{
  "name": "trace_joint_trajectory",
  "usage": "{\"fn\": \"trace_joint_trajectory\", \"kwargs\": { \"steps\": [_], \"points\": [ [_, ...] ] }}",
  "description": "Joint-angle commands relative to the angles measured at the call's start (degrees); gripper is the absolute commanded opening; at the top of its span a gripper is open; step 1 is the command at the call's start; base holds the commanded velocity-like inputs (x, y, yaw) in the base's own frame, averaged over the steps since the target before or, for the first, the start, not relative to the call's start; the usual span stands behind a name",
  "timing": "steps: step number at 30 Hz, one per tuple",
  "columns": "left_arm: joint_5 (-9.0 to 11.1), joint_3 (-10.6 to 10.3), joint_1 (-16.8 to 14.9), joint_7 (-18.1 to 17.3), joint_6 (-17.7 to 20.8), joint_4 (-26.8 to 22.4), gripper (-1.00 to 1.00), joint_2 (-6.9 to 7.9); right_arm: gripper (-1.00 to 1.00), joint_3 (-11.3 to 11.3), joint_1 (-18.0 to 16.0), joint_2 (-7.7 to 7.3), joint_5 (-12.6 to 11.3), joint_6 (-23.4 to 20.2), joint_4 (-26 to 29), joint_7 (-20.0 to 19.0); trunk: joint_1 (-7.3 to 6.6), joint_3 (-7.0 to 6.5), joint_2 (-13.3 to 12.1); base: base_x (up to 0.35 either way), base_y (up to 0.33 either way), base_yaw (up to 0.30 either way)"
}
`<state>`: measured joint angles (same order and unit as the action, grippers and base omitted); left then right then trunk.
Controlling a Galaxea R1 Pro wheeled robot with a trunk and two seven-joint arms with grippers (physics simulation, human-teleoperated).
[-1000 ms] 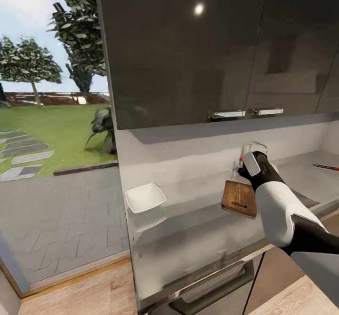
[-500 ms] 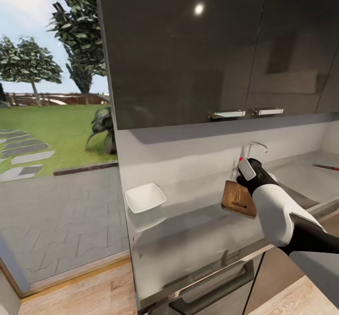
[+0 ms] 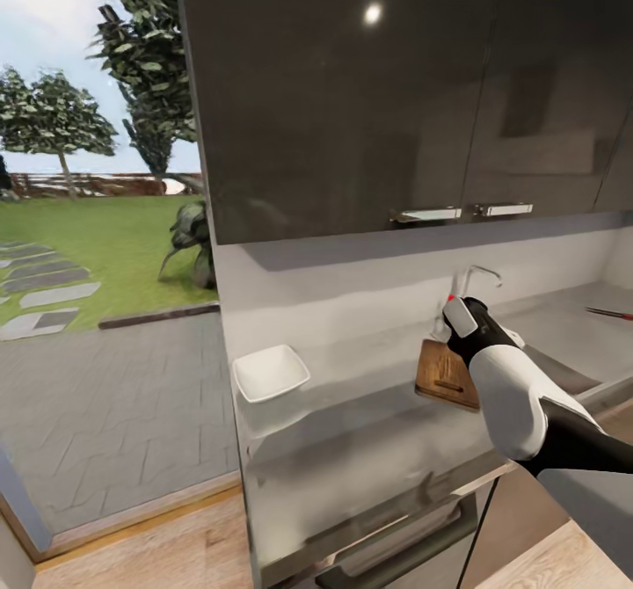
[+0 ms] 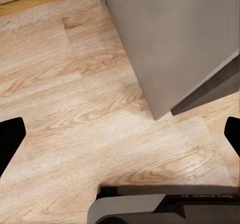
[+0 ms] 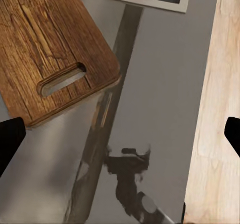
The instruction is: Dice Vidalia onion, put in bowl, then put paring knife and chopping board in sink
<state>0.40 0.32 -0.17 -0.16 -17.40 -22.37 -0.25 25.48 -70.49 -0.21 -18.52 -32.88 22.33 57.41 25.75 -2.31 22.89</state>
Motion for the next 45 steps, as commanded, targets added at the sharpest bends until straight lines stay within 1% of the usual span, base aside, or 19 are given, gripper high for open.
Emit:
{"fn": "trace_joint_trajectory", "kwargs": {
  "steps": [1, 6, 13, 20, 28, 37, 45],
  "points": [
    [0.0, 0.0, 0.0, 0.0, -0.2, 0.0, 1.00, -0.01, 1.00, 0.0, 0.0, 0.00, -0.3, -0.3, 0.1, 0.3, 0.04, 0.02, 0.0, 0.153, 0.000, 0.000],
    [0.0, 0.0, 0.0, 0.0, -0.2, 0.0, 1.00, -0.01, 1.00, -0.1, 0.0, 0.14, -0.2, 0.5, 0.0, 0.8, 0.04, 0.02, 0.0, 0.047, 0.000, 0.000],
    [0.0, 0.0, 0.0, 0.0, -0.2, 0.0, 1.00, 0.00, 1.00, 0.0, 0.0, 0.87, -0.2, 0.6, -0.1, 0.9, 0.04, 0.18, 0.0, 0.003, 0.000, 0.000],
    [0.0, 0.0, 0.0, 0.0, -0.2, 0.0, 1.00, -0.01, 1.00, -0.1, 0.0, 1.08, -0.2, 0.6, -0.2, 0.9, 0.04, 0.76, 0.0, 0.006, 0.000, 0.000],
    [0.0, 0.0, 0.0, 0.0, -0.2, 0.0, 1.00, -0.01, 1.00, 0.0, 0.0, 1.02, -0.2, 1.3, -0.7, 0.9, 0.04, 1.48, 0.0, 0.109, 0.000, 0.000],
    [0.0, 0.0, 0.0, 0.0, -0.2, 0.0, 1.00, -0.01, 1.00, 0.0, 0.0, 1.01, -0.2, 1.5, -1.3, 0.8, 0.04, 2.31, 0.0, 0.014, -0.003, 0.000],
    [0.0, 0.0, 0.0, 0.0, -0.2, 0.0, 1.00, -0.01, 1.00, 0.0, 0.0, 1.09, -0.2, 1.5, -1.4, 0.8, 0.04, 3.01, 0.0, 0.002, -0.221, 0.048]
  ]
}}
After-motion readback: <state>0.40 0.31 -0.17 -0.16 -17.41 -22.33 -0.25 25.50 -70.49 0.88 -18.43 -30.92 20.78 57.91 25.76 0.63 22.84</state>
